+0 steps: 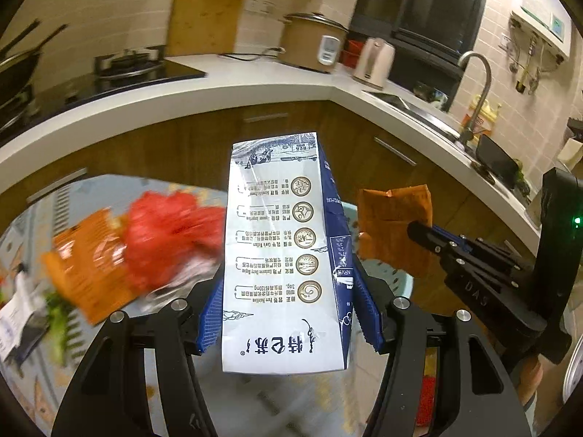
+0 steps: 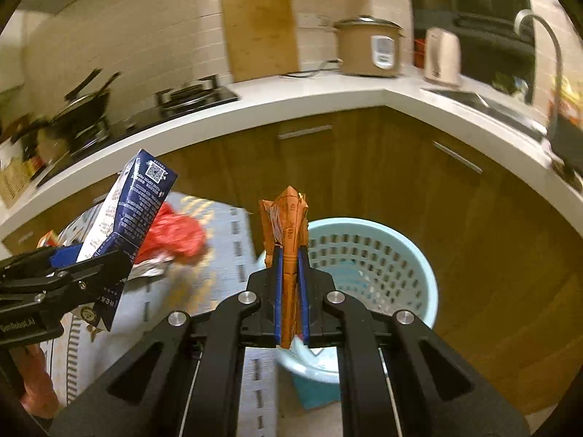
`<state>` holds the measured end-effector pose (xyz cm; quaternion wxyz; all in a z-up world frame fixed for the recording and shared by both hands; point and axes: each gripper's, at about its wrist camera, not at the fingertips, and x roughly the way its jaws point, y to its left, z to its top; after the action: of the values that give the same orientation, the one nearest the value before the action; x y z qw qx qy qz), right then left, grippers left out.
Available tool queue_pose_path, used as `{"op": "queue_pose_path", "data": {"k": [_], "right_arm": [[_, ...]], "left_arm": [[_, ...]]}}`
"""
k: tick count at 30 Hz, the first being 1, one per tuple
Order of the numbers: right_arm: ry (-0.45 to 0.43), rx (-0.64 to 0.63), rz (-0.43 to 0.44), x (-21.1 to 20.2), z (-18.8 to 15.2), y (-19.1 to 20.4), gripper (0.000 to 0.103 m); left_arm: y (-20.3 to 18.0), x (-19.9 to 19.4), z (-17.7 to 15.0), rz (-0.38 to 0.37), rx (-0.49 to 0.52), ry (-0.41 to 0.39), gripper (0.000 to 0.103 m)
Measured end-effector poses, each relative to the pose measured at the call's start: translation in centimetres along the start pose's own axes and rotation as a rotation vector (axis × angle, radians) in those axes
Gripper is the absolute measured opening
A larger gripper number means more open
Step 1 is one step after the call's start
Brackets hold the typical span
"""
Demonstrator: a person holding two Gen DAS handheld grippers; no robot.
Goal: Collect trash
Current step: 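Carry carton and wrapper over the basket and open both tools to drop them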
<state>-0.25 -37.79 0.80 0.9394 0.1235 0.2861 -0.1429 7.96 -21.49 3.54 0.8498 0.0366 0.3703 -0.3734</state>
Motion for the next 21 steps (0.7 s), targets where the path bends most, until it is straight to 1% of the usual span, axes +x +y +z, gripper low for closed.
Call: {"op": "queue_pose_path", "data": {"k": [3, 5, 7, 11, 13, 17, 19, 21], "right_arm": [[0.024, 0.048, -0.022, 1.3, 0.0, -2.5, 0.006], [0.046, 0.074, -0.034, 2.2, -0.3, -3.7, 0.006], [0.073, 0.099, -0.051, 3.2, -0.6, -4.7, 0.006], [0.129, 0.161, -0.041, 5.2, -1.5, -6.9, 0.006], [0.173, 0.193, -0.032, 6.2, -1.8, -7.9, 0.006], [0.207, 0.224, -0.026, 7.2, -2.4, -8.8, 0.007], [0.211, 0.222, -0.040, 7.3, -2.5, -8.8, 0.007], [0.222, 0.231, -0.033, 7.4, -2.7, -9.0, 0.011]], "left_arm": [[-1.7, 2.3, 0.7, -0.021, 0.014, 0.021, 0.059], [-2.6, 4.2, 1.2, -0.051, 0.025, 0.043, 0.059], [-3.3, 5.6, 1.3, -0.062, 0.034, 0.059, 0.059], [-4.2, 8.4, 1.3, -0.073, 0.040, 0.099, 0.059], [-4.4, 9.6, 1.1, -0.074, 0.042, 0.118, 0.059], [-4.4, 11.1, 0.7, -0.078, 0.042, 0.144, 0.059], [-4.4, 11.7, 0.5, -0.068, 0.040, 0.155, 0.062], [-4.1, 11.7, 0.3, -0.061, 0.034, 0.156, 0.074]]}}
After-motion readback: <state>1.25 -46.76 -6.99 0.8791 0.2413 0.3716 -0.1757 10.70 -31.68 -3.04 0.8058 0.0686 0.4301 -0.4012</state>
